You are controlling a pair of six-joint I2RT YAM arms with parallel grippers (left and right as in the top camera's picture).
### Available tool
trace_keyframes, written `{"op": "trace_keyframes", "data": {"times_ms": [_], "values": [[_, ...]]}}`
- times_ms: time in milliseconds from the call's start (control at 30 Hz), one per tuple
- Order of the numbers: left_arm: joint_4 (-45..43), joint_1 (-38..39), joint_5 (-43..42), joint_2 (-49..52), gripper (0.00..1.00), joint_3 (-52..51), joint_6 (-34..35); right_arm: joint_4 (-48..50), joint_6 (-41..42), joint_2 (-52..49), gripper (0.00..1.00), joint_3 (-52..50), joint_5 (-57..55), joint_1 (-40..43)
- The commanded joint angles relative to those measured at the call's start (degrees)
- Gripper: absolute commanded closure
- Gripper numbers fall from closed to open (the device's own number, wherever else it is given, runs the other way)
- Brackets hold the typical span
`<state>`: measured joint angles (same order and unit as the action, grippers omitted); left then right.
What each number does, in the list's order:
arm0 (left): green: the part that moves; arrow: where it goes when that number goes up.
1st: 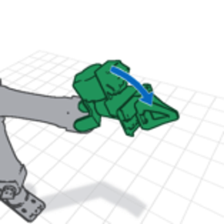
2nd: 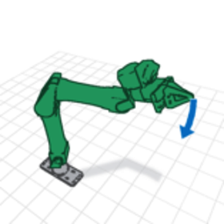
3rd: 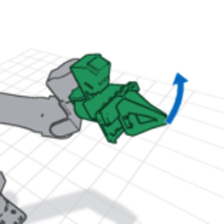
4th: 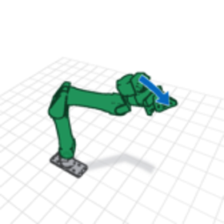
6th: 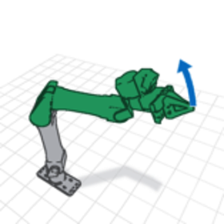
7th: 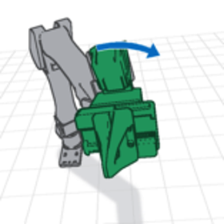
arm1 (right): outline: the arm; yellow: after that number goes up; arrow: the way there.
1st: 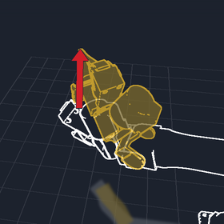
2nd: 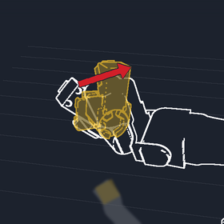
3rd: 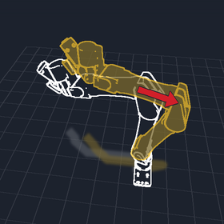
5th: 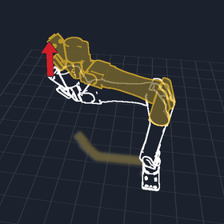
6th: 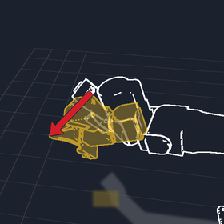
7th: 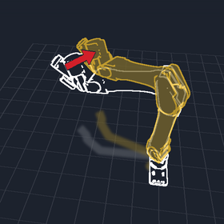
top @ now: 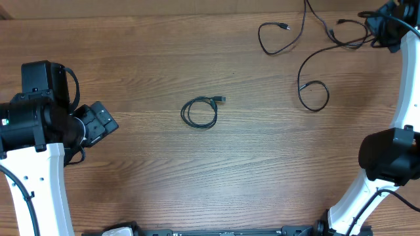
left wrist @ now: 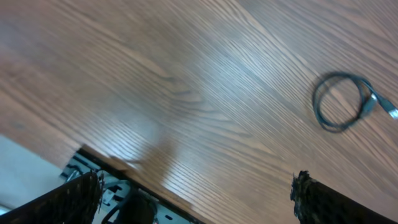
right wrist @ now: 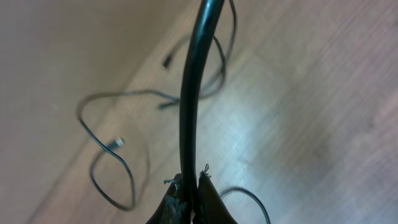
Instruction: Untangle cables
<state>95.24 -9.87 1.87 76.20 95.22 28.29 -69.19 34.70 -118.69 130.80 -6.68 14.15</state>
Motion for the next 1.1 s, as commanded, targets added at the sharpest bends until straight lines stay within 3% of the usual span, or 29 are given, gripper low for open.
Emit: {"op": "trace_keyframes", "data": {"times_ms": [0,67,167,533,700,1067], "values": [[-0.5,-0.2,-7.5,0.3,0.0,0.5,-9.0,1.8,-1.4,4.1,0.96,1.4,-0.5,-0.3],[-1.0,-0.2,-12.1,0.2,0.0,0.5,-13.1,2.6,-2.4,5.0,0.96,1.4,0.2,-0.3],[-1.9,-0.2,-14.7,-0.7,0.0,0.5,-13.8,2.9,-3.5,6.8,0.96,1.4,2.4,-0.3],[-5.5,-0.2,-12.9,-9.2,0.0,0.5,-15.7,1.3,-3.5,13.3,0.96,1.4,5.5,-0.3],[-3.2,-0.2,-13.7,-8.9,0.0,0.5,-13.0,1.2,-4.9,13.8,0.96,1.3,5.3,-0.3],[0.5,-0.2,-15.0,-8.4,0.0,0.5,-15.3,-0.2,-7.7,14.6,0.96,1.3,5.2,-2.2]]}}
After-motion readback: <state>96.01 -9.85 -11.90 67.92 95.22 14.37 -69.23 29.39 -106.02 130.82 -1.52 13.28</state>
